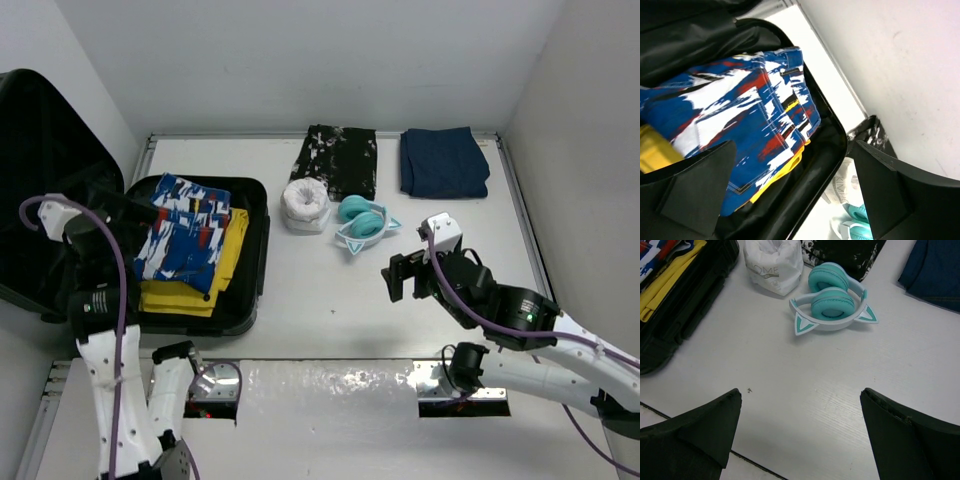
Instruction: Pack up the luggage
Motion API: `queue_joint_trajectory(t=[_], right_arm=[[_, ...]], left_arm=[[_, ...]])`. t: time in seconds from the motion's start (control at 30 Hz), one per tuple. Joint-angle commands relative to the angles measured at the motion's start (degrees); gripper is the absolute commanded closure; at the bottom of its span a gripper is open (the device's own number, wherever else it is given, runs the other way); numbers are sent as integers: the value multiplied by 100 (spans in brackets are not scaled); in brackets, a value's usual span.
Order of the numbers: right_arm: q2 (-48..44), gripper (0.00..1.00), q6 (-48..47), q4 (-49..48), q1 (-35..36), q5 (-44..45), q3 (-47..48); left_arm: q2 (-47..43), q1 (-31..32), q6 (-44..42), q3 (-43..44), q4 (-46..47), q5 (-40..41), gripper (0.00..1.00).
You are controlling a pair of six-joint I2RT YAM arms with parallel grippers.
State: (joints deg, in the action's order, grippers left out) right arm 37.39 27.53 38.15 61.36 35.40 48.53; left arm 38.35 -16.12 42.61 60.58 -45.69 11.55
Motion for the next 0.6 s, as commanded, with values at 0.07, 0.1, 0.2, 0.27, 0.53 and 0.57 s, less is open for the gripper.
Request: queue_joint_trajectory(t=[0.07, 0.1, 0.2, 0.27, 0.53, 0.57], right_arm=[[146, 1, -125, -97, 16, 178, 253], [155, 1, -134, -123, 16, 230, 218], [225, 1, -90, -141, 7, 283, 174], [357, 1, -98, -115, 7, 275, 183], [1288, 1, -186, -632, -1361, -2054, -89], [1489, 1, -195, -799, -1816, -2350, -307]], left_arm=[[1033, -5, -96, -377, 614, -732, 2], [1295, -5, -34, -554, 605, -855, 4], [1544, -5, 344, -1642, 945, -865, 5], [1553, 4, 520, -2519, 1280, -1005, 7], [1913, 30, 608, -3325, 2249, -1515, 14], [2044, 30, 565, -3316, 2345, -1620, 13]])
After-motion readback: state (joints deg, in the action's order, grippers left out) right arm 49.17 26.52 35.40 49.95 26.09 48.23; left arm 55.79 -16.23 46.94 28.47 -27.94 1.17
